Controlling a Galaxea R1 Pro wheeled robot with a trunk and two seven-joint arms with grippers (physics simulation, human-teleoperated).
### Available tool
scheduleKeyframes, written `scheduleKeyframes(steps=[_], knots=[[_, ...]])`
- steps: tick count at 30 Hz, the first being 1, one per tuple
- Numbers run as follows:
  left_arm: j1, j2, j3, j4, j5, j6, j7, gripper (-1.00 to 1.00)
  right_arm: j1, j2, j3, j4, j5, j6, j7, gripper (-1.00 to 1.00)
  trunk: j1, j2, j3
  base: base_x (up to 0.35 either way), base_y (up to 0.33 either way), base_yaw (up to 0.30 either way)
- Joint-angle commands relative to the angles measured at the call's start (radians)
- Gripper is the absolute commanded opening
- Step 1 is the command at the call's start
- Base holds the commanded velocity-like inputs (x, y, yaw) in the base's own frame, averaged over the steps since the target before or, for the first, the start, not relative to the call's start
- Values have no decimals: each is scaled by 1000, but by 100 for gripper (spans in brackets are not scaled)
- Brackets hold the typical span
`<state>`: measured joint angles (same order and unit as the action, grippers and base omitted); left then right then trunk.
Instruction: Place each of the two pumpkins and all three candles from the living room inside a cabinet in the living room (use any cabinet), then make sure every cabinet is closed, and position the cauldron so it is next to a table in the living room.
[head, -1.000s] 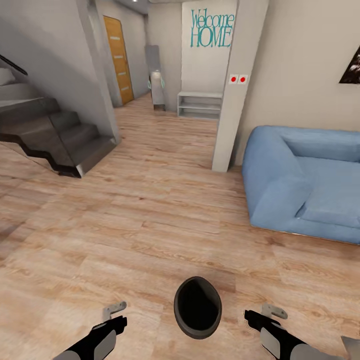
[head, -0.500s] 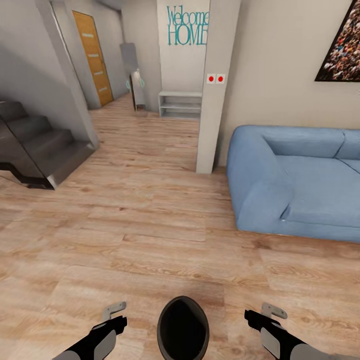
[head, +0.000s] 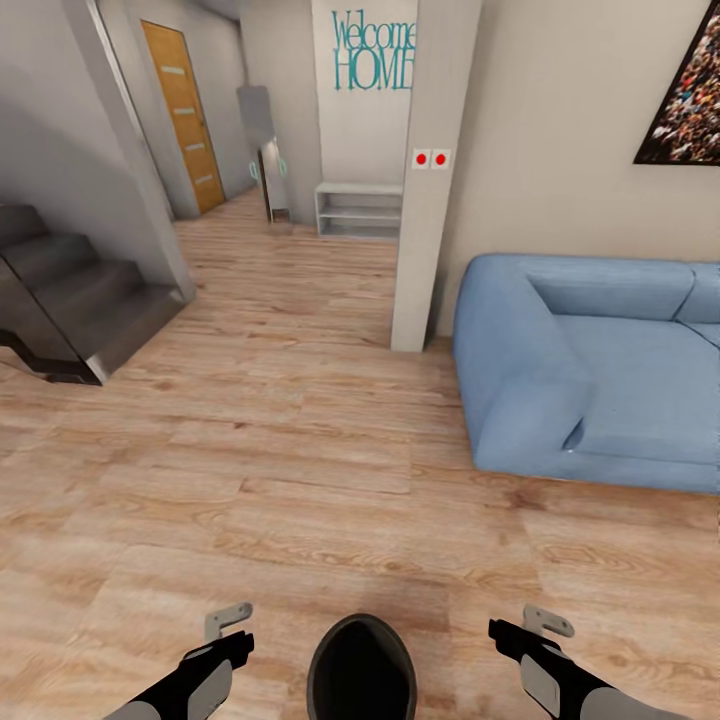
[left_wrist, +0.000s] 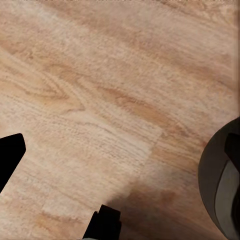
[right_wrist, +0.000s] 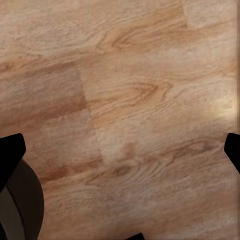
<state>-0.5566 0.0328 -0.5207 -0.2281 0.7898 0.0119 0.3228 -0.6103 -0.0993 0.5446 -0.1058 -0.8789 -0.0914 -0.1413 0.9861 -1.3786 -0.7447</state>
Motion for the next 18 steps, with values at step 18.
scheduleKeyframes(steps=[18], knots=[[0,-1,-9,-3,8,-15,5,100,0,6,14,-3,7,-4,0,100,23,-42,-20,0,-8,0]])
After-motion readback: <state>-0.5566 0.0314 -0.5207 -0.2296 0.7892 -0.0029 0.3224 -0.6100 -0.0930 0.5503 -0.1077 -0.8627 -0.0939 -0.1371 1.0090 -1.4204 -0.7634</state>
